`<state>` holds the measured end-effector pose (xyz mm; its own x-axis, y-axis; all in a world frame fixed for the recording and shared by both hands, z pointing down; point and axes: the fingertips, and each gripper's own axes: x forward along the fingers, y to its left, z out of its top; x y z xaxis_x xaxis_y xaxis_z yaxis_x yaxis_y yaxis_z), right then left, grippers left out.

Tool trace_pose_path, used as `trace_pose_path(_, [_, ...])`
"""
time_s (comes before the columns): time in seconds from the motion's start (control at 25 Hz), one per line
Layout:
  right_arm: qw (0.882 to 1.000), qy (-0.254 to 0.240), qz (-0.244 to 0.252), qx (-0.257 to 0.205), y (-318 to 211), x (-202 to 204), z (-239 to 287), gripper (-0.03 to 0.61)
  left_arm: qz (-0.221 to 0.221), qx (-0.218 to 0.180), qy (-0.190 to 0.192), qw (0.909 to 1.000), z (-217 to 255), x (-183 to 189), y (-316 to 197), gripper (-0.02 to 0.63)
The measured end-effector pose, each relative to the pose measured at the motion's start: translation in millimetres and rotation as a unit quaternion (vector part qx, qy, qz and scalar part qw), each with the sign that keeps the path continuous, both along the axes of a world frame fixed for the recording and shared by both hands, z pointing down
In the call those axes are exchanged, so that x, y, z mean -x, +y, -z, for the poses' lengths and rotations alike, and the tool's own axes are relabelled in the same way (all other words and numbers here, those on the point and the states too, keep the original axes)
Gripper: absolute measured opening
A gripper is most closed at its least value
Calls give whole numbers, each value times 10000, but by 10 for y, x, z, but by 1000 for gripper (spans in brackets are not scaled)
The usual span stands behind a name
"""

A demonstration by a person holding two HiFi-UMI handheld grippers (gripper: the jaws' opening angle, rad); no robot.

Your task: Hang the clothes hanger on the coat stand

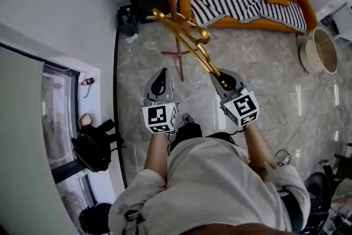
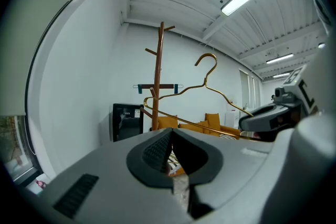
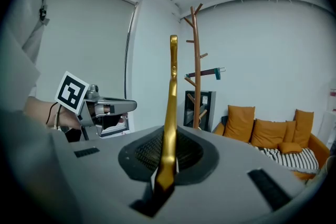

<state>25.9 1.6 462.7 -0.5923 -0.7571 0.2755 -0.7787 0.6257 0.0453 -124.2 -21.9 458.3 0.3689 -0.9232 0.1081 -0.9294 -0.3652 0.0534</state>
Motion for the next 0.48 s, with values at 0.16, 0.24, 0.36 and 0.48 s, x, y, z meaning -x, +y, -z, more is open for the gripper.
trace_pose_path(0.16, [9994, 265, 209, -2, -231, 101, 25, 26, -1, -53, -101, 9999, 21, 111, -208, 11])
trace_pose_path(0.24, [9989, 334, 328, 38, -328, 122, 39, 26, 41, -67, -125, 9999, 58, 153, -313, 11])
trace_pose_path(0.36, [9968, 374, 684, 183, -455, 144, 26, 26, 23, -122, -486, 9987, 79, 167, -460, 11])
trace_pose_path(0.48, [9929, 467, 1052, 308, -647, 97, 27, 26, 82, -141, -979, 9951, 69, 186, -624, 10])
